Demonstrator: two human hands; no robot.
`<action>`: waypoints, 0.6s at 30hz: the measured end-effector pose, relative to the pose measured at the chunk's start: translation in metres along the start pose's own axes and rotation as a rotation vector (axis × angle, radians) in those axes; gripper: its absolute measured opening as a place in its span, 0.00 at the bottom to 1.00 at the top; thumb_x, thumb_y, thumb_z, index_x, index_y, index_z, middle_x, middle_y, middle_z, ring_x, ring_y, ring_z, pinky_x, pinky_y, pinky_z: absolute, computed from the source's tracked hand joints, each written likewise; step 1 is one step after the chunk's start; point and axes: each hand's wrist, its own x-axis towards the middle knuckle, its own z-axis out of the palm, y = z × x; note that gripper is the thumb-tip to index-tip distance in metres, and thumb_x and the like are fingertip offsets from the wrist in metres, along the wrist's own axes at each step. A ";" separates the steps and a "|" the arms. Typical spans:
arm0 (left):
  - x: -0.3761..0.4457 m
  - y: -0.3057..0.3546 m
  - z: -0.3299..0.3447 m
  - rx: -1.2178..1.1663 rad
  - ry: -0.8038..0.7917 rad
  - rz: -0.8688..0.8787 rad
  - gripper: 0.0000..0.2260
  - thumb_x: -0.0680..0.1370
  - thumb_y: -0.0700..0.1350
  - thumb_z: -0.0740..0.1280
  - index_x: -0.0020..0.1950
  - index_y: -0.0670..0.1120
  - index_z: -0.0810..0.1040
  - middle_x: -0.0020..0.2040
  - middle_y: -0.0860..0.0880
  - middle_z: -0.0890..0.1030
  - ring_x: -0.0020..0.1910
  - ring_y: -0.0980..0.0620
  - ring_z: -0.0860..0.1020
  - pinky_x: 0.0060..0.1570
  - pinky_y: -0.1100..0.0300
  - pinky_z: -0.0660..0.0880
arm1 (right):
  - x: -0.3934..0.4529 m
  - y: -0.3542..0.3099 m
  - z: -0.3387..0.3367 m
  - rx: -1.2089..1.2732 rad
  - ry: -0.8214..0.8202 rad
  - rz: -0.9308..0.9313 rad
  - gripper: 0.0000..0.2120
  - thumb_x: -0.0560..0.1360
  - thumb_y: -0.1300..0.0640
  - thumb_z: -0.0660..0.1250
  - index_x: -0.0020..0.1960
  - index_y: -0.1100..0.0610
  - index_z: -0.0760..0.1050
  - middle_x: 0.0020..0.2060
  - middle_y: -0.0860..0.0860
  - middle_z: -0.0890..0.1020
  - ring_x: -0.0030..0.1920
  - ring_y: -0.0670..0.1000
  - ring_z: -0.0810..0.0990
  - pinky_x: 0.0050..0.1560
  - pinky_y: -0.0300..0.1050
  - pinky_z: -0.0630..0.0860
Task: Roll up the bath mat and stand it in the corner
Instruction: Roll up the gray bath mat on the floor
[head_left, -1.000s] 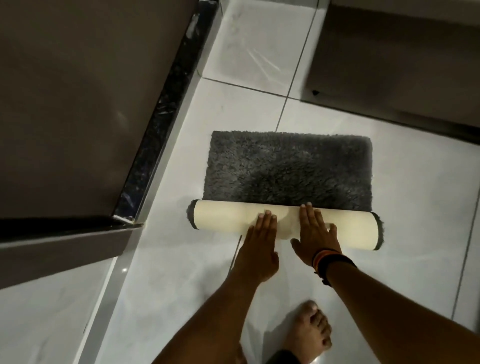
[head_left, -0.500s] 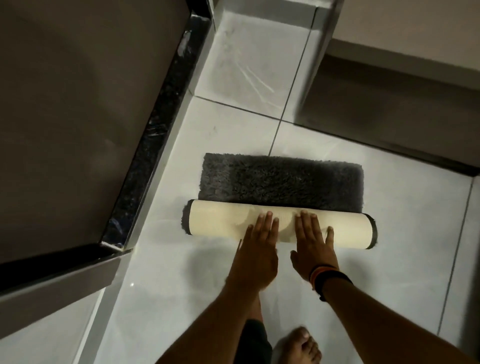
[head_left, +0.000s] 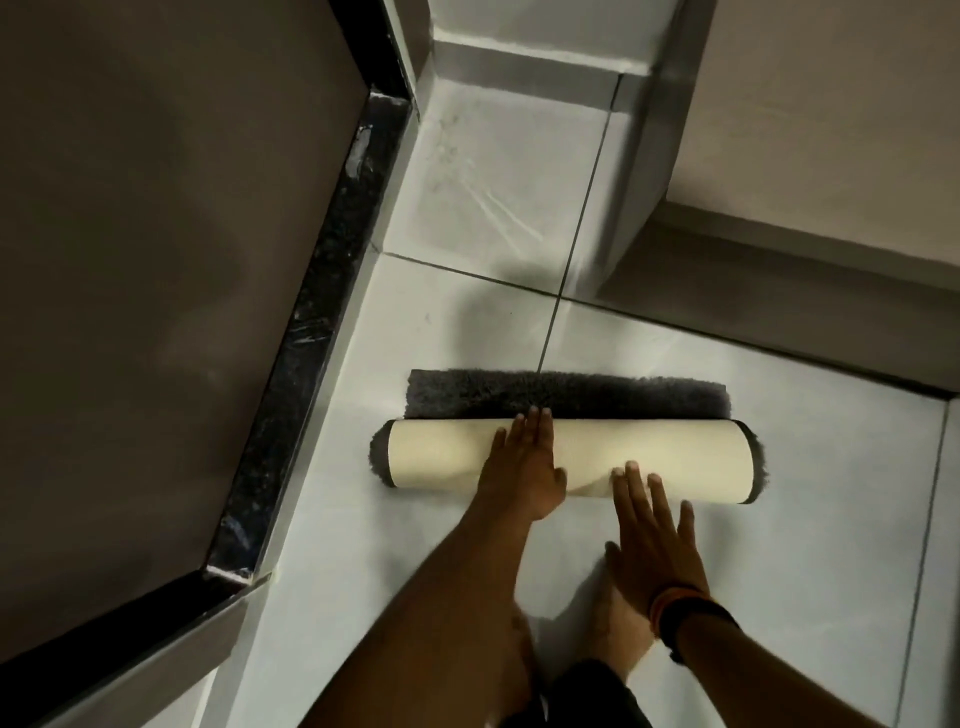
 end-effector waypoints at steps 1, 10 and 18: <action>0.002 -0.001 -0.003 0.005 0.050 0.017 0.34 0.86 0.51 0.56 0.84 0.44 0.39 0.85 0.45 0.41 0.85 0.46 0.42 0.83 0.48 0.43 | 0.010 -0.001 -0.007 0.016 0.041 -0.010 0.46 0.78 0.50 0.61 0.74 0.52 0.25 0.78 0.51 0.32 0.78 0.57 0.35 0.77 0.66 0.47; 0.020 0.024 0.010 0.053 0.316 0.332 0.30 0.85 0.58 0.53 0.84 0.45 0.56 0.84 0.46 0.54 0.85 0.46 0.49 0.82 0.46 0.48 | 0.057 0.003 -0.052 0.547 0.565 0.114 0.32 0.79 0.49 0.62 0.78 0.55 0.54 0.79 0.57 0.55 0.79 0.57 0.50 0.77 0.57 0.51; 0.081 0.029 -0.049 -0.039 0.171 0.225 0.35 0.83 0.67 0.50 0.85 0.50 0.51 0.85 0.49 0.55 0.84 0.48 0.51 0.83 0.45 0.48 | 0.103 0.044 -0.047 2.632 0.094 0.847 0.51 0.69 0.22 0.45 0.77 0.59 0.57 0.76 0.61 0.63 0.74 0.67 0.64 0.72 0.69 0.62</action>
